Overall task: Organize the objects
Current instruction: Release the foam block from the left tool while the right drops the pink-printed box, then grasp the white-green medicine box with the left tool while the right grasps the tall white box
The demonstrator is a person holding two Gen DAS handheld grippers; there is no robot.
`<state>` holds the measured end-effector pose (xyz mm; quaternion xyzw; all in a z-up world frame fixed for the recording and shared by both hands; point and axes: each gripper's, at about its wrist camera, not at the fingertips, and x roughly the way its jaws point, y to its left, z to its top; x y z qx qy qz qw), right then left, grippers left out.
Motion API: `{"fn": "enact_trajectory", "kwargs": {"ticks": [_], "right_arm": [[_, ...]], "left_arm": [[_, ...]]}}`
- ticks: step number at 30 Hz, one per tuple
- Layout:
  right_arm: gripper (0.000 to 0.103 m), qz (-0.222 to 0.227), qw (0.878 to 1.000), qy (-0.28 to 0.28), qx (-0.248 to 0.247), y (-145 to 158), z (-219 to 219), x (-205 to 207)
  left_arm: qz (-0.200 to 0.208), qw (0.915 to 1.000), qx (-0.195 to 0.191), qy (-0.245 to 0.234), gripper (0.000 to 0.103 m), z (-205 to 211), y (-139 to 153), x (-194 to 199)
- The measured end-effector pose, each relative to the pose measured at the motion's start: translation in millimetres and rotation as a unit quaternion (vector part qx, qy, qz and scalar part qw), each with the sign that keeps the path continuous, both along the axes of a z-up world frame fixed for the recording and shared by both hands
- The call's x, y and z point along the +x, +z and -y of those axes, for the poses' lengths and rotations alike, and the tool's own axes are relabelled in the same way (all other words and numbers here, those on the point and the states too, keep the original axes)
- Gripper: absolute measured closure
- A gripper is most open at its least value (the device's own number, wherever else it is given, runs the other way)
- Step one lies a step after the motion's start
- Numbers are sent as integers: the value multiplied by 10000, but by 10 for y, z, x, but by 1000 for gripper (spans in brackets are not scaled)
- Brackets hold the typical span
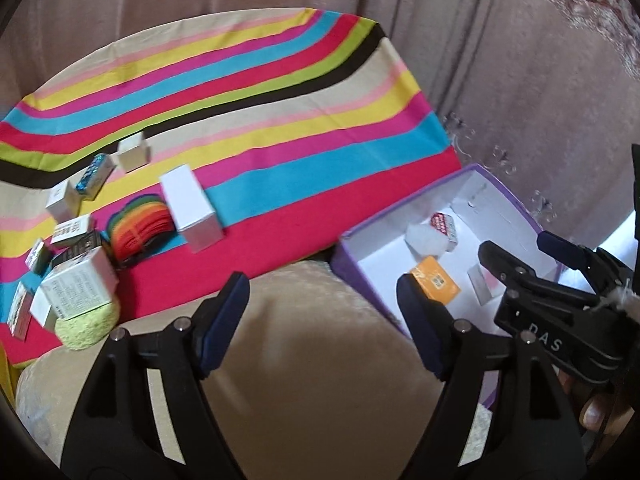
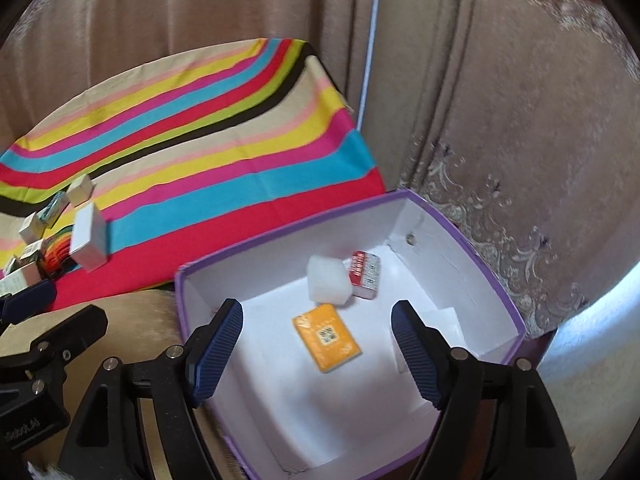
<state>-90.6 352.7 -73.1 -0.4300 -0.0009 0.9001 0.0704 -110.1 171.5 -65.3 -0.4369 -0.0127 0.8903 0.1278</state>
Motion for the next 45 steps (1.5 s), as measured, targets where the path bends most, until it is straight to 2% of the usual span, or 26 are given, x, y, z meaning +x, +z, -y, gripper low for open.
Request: {"fn": "enact_trajectory", "kwargs": {"ticks": [17, 24, 30, 36, 39, 45], "right_arm": [[24, -81, 9987, 466, 203, 144, 460, -13], [21, 7, 9968, 770, 200, 127, 774, -31], [21, 136, 9923, 1223, 136, 87, 1174, -67], [21, 248, 9877, 1541, 65, 5, 1493, -163], [21, 345, 9854, 1667, 51, -66, 1632, -239], [20, 512, 9799, 1922, 173, -183, 1872, -403]], "left_arm": [[-75, 9978, 247, 604, 24, 612, 31, 91], [-72, 9935, 468, 1033, 24, 1077, 27, 211], [-82, 9864, 648, 1508, 24, 1590, 13, 342], [-42, 9714, 823, 2229, 24, 2228, -59, 495], [-2, 9597, 805, 2691, 24, 2601, -110, 551], [353, 9252, 1116, 3610, 24, 3298, -316, 635]]}}
